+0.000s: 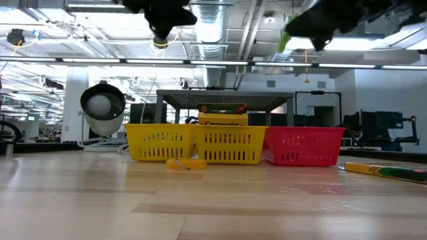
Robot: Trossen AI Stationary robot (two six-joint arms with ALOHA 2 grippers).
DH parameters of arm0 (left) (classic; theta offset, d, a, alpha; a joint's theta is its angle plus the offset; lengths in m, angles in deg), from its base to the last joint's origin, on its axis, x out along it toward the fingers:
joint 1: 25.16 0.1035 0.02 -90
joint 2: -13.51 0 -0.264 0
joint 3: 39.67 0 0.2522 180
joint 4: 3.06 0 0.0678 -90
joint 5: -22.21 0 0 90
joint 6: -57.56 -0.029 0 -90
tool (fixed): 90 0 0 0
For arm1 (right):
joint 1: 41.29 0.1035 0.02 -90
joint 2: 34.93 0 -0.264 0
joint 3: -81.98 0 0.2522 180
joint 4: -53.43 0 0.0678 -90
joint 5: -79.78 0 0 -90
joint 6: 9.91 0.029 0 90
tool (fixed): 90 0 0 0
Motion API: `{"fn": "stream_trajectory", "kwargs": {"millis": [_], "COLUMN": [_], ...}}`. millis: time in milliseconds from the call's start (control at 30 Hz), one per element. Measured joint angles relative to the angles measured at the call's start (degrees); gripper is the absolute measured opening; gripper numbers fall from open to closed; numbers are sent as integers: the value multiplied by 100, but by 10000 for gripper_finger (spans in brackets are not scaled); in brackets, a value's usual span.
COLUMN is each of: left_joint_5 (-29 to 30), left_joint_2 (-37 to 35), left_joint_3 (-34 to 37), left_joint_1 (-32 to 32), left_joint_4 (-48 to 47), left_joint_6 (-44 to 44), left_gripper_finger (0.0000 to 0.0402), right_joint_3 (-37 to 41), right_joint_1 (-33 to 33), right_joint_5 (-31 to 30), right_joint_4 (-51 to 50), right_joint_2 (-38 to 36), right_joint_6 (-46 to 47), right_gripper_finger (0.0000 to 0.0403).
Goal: Pick & Place Office Desk Supplies
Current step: Put the green spring keychain into the red basket
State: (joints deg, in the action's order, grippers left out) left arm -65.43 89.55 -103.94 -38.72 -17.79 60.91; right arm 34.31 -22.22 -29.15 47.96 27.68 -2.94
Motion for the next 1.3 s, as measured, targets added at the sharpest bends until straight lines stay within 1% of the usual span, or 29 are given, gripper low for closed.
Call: {"fn": "stream_trajectory", "kwargs": {"millis": [100, 200, 333, 433, 667, 833, 933, 1067, 1167, 1300], "left_joint_5": [5, -3, -3, -3, -3, -3, -1, 1, 1, 26], "left_joint_2": [-55, -78, -69, -73, -72, -69, -69, -69, -69, -69], "left_joint_3": [299, 510, 737, 803, 1066, 1211, 1264, 1450, 1578, 1643], "left_joint_1": [-85, -192, -335, -424, -558, -566, -566, -566, -566, -566], "left_joint_4": [310, 659, 1017, 1076, 1366, 1440, 1492, 1814, 2043, 2078], "left_joint_6": [167, 306, 338, 412, 555, 730, 759, 760, 764, 794], "left_gripper_finger": [176, 177, 177, 177, 177, 177, 177, 177, 177, 177], "right_joint_3": [0, 1, 4, 6, 4, 4, -32, -399, -780, -1188], "right_joint_1": [-117, -342, -738, -1041, -1785, -2052, -2067, -1932, -1826, -1796], "right_joint_5": [-98, -105, -70, 78, 932, 1430, 1641, 1763, 1763, 1759], "right_joint_4": [-715, -1351, -2018, -2278, -2312, -2212, -2140, -2227, -2618, -3209], "right_joint_2": [-519, -877, -1046, -958, -416, 74, 420, 1006, 1394, 1866], "right_joint_6": [137, 306, 492, 527, 526, 656, 755, 769, 631, 625], "right_gripper_finger": [15, 15, 16, 16, 17, 17, 17, 17, 18, 19]}}
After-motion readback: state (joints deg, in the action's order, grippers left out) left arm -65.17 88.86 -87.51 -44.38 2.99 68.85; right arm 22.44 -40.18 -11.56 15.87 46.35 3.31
